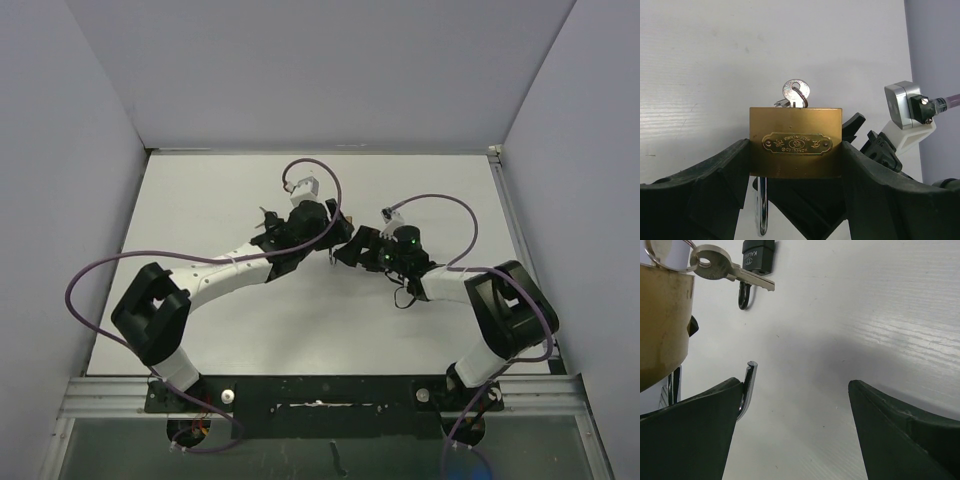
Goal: Unlock with the key
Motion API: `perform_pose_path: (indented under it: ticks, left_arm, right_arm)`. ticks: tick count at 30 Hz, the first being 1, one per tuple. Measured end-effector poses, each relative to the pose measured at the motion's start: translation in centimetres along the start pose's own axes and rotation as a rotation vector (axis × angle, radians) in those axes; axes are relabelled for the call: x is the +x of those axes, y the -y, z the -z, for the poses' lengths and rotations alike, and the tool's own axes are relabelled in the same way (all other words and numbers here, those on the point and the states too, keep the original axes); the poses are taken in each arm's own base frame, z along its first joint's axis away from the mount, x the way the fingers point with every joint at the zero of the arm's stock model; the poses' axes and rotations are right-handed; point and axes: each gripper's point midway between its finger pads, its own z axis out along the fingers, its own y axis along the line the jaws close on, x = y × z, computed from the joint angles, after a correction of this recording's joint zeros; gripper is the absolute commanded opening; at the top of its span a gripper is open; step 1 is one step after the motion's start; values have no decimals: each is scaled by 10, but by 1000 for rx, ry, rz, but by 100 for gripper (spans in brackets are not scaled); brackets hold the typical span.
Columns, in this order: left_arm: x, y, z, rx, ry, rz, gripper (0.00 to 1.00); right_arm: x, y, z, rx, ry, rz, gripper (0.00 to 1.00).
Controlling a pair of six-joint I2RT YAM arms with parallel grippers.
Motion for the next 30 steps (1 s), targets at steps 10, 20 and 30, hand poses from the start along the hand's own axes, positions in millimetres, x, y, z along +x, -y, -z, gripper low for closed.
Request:
perform_pose_path:
  ticks: [10,20,30]
  left_arm:
    - [-2,-5,-2,-6,16,10,0]
    - [0,-51,-8,-127,23,-65,0]
    - [3,-104,-21,-362,-1,-273,0]
  right_arm:
    - [-6,-3,7,-14,25,-10,88]
    - [-55,-24,51,-7,145,67,89]
    - [-49,-3,69,109,103,115,90]
